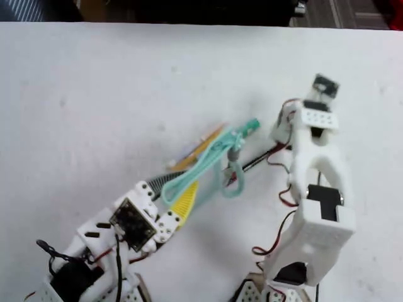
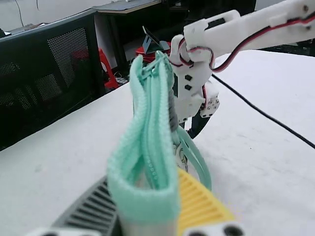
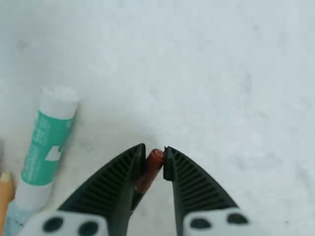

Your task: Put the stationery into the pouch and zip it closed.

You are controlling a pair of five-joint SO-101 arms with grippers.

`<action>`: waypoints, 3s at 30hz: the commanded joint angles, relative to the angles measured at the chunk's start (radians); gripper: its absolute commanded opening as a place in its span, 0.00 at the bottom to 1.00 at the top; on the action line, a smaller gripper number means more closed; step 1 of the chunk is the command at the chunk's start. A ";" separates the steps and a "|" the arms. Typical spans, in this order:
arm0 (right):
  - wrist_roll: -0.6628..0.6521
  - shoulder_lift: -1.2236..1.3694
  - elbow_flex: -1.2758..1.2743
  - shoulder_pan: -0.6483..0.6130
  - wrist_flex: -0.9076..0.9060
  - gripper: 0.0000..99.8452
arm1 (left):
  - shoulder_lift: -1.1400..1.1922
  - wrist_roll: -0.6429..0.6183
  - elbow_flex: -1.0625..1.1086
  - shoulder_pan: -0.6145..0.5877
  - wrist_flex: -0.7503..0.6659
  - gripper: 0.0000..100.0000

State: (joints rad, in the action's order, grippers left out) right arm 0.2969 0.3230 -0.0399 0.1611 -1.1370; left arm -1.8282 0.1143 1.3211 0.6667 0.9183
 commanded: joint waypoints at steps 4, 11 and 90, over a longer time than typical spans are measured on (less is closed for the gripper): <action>-0.057 -0.193 0.356 0.064 -0.278 0.02 | -0.005 -0.008 0.003 -0.018 0.005 0.13; -0.189 -0.415 0.606 0.015 -0.433 0.02 | -0.005 -0.008 0.005 -0.016 0.008 0.13; -0.431 -0.878 0.562 -0.928 -0.576 0.02 | -0.005 -0.155 -0.002 -0.024 0.025 0.18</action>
State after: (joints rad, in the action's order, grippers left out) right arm -0.1204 -0.5485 0.5201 -0.7273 -1.6909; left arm -1.8282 -0.0299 1.3257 0.6467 0.9367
